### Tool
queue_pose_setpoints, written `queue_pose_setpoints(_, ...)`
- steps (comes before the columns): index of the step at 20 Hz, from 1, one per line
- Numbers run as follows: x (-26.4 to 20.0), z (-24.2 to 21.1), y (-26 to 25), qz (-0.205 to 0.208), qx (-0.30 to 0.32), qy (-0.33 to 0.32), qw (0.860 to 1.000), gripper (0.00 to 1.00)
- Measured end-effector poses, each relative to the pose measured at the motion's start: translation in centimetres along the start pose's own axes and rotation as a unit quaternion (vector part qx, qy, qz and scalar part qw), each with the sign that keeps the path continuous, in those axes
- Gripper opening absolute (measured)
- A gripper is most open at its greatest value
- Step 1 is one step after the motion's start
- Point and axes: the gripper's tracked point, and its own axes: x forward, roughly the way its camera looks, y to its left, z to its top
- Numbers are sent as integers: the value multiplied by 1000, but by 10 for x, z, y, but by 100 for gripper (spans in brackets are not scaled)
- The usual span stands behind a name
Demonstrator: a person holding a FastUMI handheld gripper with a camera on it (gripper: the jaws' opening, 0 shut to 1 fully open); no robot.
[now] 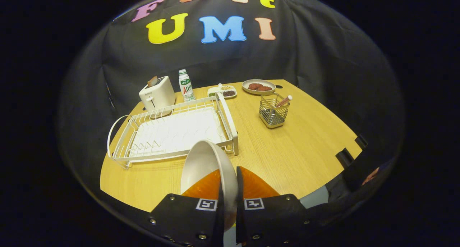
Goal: Take the plate from the dish rack, then take the spoon from the basket and place it into the plate.
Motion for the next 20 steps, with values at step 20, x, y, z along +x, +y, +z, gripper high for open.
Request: queue_pose_setpoints(20, 35, 4, -35, -10, 63, -3, 998, 23)
